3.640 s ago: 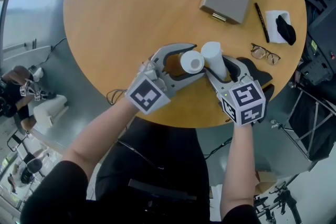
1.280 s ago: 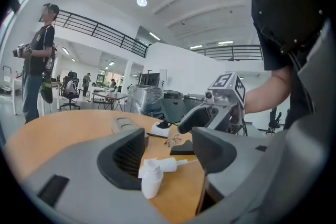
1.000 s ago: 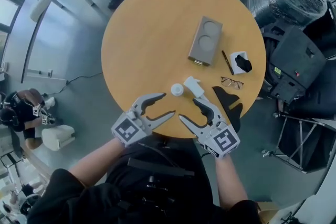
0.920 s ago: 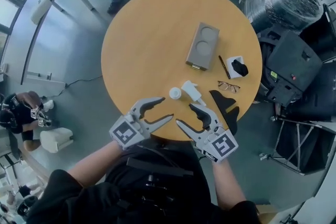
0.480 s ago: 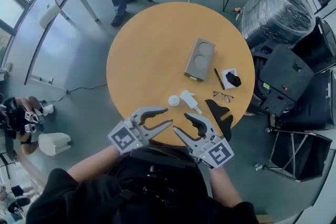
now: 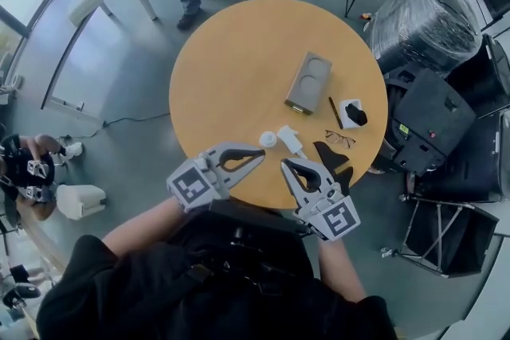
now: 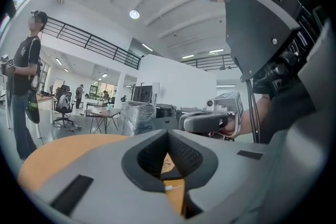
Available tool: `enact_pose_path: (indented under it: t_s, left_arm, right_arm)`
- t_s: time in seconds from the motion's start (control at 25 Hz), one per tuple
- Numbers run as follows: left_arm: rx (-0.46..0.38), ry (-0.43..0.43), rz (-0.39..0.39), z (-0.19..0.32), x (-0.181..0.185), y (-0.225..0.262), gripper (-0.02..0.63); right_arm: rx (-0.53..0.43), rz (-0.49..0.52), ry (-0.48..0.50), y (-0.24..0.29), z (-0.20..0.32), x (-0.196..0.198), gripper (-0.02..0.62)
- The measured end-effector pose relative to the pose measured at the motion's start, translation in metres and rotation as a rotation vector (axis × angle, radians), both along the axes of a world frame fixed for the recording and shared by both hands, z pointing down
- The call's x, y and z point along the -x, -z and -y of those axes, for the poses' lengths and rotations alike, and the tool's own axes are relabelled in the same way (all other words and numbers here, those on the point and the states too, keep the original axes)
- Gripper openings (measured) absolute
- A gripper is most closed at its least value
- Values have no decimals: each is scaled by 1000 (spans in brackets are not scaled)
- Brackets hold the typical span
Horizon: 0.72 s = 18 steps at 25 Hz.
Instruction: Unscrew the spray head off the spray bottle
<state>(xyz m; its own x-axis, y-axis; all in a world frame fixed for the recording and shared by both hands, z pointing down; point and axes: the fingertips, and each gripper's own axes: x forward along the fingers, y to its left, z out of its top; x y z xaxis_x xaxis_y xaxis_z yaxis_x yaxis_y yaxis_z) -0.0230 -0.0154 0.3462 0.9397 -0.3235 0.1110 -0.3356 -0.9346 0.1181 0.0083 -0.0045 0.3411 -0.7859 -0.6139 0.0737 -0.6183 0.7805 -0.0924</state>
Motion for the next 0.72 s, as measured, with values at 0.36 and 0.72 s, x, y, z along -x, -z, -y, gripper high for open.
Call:
enact_pose_path:
  t_s: [0.36,0.72]
  left_arm:
    - [-12,0,14,0,4,-7,14]
    - [-24,-49,-24,-7,-4,0,14]
  right_arm:
    - [-6,56,-52,1,4,-11,2]
    - [1,67,-55,-3,3,-16,2]
